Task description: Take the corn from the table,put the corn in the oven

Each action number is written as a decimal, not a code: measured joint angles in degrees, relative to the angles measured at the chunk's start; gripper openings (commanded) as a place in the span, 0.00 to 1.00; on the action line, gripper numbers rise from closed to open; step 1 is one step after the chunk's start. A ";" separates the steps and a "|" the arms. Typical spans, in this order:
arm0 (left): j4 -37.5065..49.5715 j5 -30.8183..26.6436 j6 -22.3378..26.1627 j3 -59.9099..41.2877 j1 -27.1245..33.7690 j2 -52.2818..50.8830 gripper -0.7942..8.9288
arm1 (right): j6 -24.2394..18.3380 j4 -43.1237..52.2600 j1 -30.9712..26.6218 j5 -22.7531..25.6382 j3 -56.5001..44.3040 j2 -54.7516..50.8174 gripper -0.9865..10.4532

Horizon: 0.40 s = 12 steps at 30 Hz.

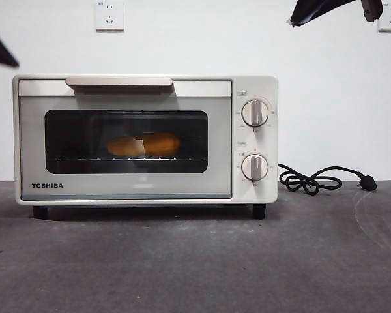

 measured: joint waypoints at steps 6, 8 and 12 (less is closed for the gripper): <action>-1.57 -1.16 0.44 0.02 -3.45 -15.17 0.07 | 0.00 0.02 0.00 0.00 0.00 0.00 0.08; -2.64 -3.39 0.00 0.02 -4.98 -20.65 0.07 | -0.02 0.00 0.02 -0.02 0.00 0.00 0.08; -6.71 -11.39 -1.57 0.02 -8.37 -30.93 0.07 | 0.00 -0.35 0.02 -0.02 0.00 0.00 0.08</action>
